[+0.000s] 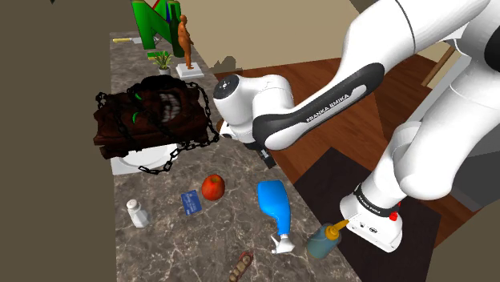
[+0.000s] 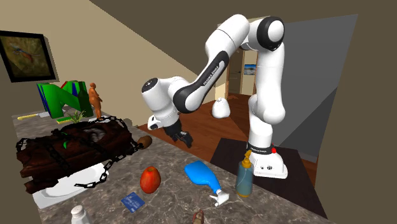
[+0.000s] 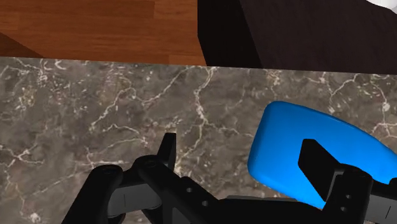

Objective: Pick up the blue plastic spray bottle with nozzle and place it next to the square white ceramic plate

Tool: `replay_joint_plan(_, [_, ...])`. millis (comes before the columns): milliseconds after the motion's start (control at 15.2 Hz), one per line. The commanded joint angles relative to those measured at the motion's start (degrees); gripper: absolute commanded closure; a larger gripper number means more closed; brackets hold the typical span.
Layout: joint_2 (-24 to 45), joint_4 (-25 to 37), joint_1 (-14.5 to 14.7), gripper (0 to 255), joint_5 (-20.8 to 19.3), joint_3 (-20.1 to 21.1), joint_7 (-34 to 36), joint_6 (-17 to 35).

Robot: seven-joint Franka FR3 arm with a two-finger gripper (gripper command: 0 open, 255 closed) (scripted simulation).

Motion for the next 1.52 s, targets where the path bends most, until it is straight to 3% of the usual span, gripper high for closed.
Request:
replay_joint_plan(0, [0.59,-1.46,-0.22,0,-0.59,-0.23,0.35,2.02])
replay_joint_plan(528, [0.59,-1.46,-0.22,0,-0.58,-0.23,0.35,2.01])
replay_joint_plan(594, [0.59,-1.46,-0.22,255,-0.58,-0.23,0.35,2.01])
replay_joint_plan(1188, [0.59,-1.46,-0.22,255,-0.58,-0.23,0.35,2.01])
replay_joint_plan(1254, [0.59,-1.46,-0.22,0,-0.58,-0.23,0.35,2.01])
replay_joint_plan(1452, [-1.67,-6.34,1.55,0,1.77,1.64,-8.66,9.03])
